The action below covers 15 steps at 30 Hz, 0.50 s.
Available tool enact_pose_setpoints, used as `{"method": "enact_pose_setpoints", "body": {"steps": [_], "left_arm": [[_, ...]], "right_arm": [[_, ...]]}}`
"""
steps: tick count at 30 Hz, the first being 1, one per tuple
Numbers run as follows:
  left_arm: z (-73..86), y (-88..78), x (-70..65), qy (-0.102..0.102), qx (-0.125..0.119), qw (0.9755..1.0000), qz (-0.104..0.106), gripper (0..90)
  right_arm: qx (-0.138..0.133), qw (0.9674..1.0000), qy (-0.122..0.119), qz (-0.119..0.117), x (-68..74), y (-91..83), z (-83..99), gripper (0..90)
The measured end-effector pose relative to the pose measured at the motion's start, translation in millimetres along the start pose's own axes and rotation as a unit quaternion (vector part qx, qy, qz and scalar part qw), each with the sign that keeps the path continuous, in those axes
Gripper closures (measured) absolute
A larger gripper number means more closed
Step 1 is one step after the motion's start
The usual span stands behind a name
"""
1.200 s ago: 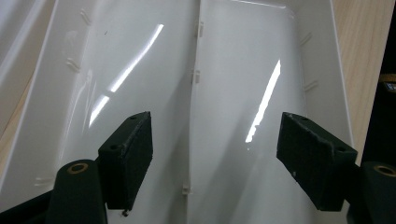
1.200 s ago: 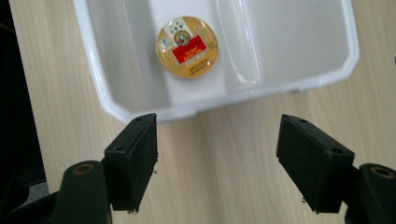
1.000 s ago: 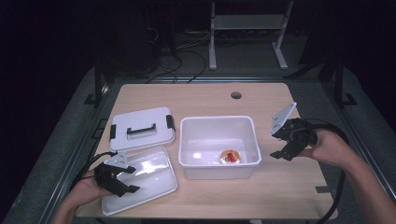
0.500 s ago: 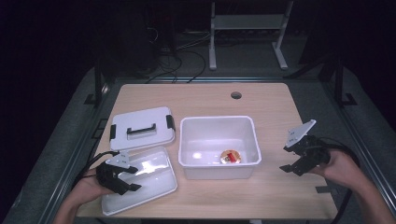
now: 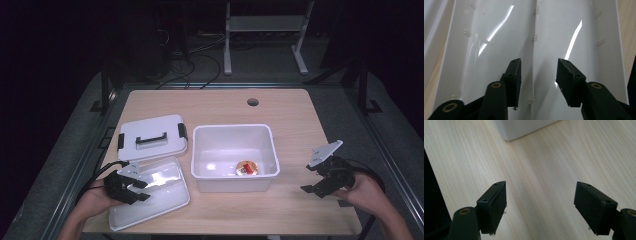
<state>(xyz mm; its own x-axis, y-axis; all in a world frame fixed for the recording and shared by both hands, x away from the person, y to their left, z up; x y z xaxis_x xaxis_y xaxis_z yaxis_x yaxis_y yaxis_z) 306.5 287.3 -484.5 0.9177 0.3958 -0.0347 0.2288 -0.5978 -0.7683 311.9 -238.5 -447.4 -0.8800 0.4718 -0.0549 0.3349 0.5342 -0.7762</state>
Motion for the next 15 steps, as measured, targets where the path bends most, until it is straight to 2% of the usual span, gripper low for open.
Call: {"method": "enact_pose_setpoints", "body": {"steps": [5, 8, 10, 15], "left_arm": [[1.5, 0.7, 0.7, -0.006, -0.002, 1.0000, -0.007, 64.4], [3.1, 2.1, 1.1, -0.005, 0.005, 0.9999, -0.008, 67.8], [3.1, 3.5, 0.9, -0.008, 0.004, 1.0000, -0.004, 68.8], [3.7, 5.5, 2.1, -0.010, 0.010, 0.9999, -0.005, 75.9]], "right_arm": [[-0.015, 0.9997, 0.019, 0.004, 3.7, 3.9, 10.5, 24.7], [-0.020, 0.9994, 0.029, 0.008, 6.2, 5.6, 16.2, 23.5], [-0.029, 0.9991, 0.030, 0.011, 8.4, 6.3, 17.3, 23.3], [-0.030, 0.9988, 0.035, 0.016, 12.9, 10.0, 21.9, 23.2]]}}
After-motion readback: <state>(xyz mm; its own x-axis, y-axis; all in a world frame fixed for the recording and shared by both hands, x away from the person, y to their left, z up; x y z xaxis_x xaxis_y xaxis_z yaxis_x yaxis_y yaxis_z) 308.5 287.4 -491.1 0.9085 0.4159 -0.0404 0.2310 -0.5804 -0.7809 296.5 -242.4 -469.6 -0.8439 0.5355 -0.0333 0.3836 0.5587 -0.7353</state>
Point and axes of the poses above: each handheld gripper's, and its own axes: y roughly forward along the jaws, z roughly out of its underside, x roughly to its left, the point moved 7 cm from there along y, roughly forward along the jaws, and after that the axes turned 12 degrees about -x, right-handed, at the moved point
